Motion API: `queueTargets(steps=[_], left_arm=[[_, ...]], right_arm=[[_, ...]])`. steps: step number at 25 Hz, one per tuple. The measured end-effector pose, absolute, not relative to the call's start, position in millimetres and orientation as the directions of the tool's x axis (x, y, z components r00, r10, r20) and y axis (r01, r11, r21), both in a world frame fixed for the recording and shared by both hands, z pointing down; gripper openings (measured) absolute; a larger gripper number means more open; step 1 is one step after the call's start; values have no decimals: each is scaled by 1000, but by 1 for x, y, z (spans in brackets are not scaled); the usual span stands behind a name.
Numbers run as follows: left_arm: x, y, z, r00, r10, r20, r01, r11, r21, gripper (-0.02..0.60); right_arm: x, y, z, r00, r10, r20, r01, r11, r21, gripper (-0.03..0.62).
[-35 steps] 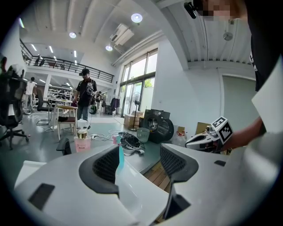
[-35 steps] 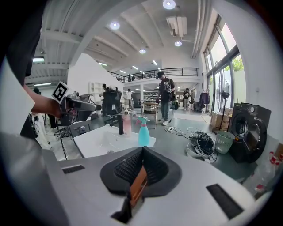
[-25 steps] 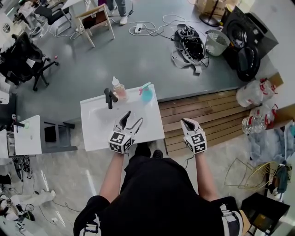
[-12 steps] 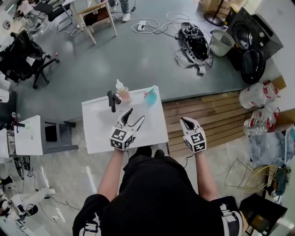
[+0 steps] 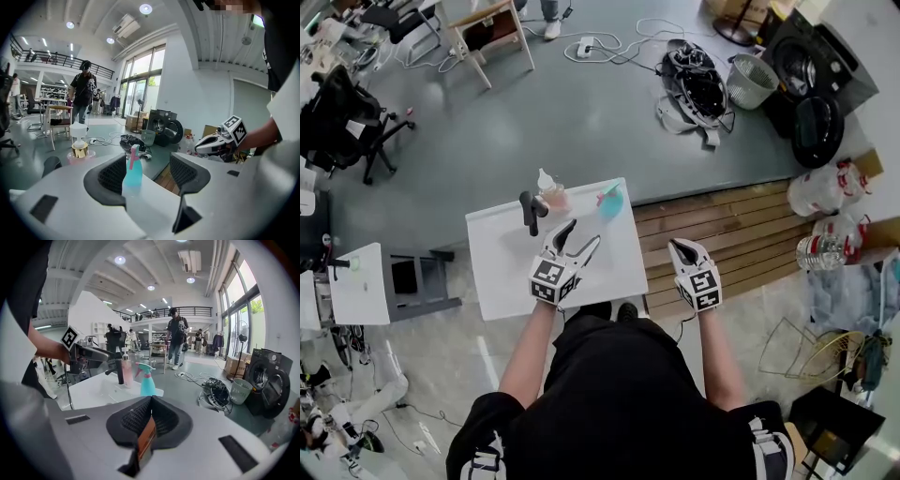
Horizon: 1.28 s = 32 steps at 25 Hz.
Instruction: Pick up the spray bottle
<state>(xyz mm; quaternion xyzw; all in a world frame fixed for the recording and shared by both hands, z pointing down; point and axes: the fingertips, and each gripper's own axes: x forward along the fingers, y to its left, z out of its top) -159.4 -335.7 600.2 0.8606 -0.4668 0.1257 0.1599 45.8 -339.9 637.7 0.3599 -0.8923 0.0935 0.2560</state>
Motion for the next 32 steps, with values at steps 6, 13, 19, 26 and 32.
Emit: queueTargets(steps=[6,13,19,26,32], left_arm=[[-156,-354,613,560,-740,372,-824,-544,158,280],[-160,-372,629,586,-712,386,-805,-564,182,280],[-161,-389,649,594,-700,395,-799,-569,195,279],[-160,-410,658,602,-692,398,-793,-577,195,279],[-155,-429,667,590,-703,398,-803,-563,195,279]], right_arm=[[48,-339,646,-582,-606,542,-712,702,19,17],[45,-341,653,-547,-619,564,-742,670,17,17],[49,-341,663,-510,-631,584,-763,646,32,17],[60,-339,665,-467,-639,611,-788,614,39,17],[73,-338,667,-438,-644,627,-806,591,44,17]])
